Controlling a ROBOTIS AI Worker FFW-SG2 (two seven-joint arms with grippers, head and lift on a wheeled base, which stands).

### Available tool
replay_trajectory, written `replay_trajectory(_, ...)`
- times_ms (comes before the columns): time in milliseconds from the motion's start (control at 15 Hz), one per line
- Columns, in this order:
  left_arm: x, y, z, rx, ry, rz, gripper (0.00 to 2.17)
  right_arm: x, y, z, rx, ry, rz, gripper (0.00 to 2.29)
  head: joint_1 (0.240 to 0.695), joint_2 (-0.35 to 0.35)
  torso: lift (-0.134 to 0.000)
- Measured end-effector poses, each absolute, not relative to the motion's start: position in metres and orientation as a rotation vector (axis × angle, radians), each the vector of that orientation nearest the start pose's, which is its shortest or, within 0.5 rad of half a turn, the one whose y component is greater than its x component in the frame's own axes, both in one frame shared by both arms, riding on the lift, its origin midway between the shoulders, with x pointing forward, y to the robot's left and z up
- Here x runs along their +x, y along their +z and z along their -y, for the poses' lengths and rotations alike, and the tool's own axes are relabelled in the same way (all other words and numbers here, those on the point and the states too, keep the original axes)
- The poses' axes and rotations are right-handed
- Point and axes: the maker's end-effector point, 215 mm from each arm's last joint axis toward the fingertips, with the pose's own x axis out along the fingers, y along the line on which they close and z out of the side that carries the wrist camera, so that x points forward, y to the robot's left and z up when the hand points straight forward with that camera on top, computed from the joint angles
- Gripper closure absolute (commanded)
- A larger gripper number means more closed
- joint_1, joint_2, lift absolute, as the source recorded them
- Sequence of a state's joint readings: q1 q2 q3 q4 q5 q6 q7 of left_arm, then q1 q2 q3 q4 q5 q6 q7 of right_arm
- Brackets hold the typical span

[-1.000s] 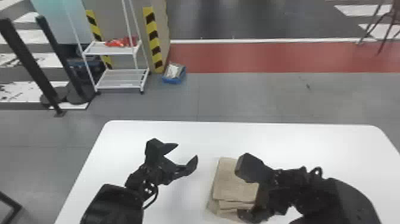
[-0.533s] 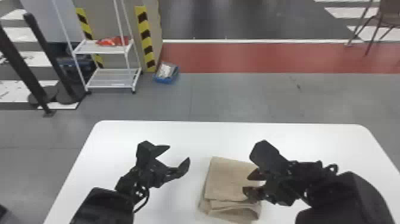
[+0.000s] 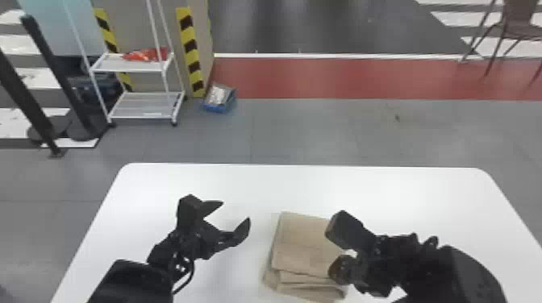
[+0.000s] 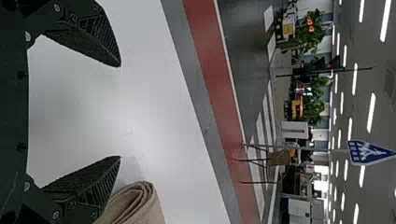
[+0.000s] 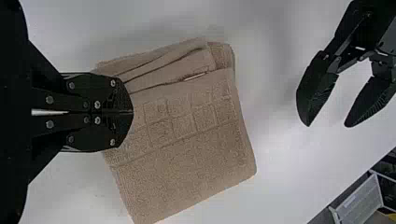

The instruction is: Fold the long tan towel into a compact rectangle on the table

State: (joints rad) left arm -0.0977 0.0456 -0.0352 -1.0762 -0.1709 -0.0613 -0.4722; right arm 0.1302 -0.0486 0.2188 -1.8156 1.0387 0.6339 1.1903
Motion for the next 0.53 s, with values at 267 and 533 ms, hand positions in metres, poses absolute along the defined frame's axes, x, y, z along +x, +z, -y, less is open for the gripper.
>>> replay_trajectory(267, 0.540, -0.543, -0.139, 0.138, -0.524, -0.387, 0.20, 0.388, -0.541, 0.136, -0.707, 0.886, -0.944, 2.04, 0.695, 0.005, 0.000)
replay_trajectory(533, 0.538, -0.543, -0.139, 0.135, -0.522, -0.393, 0.20, 0.387, -0.546, 0.143, -0.690, 0.873, -0.951, 2.04, 0.695, -0.005, 0.000)
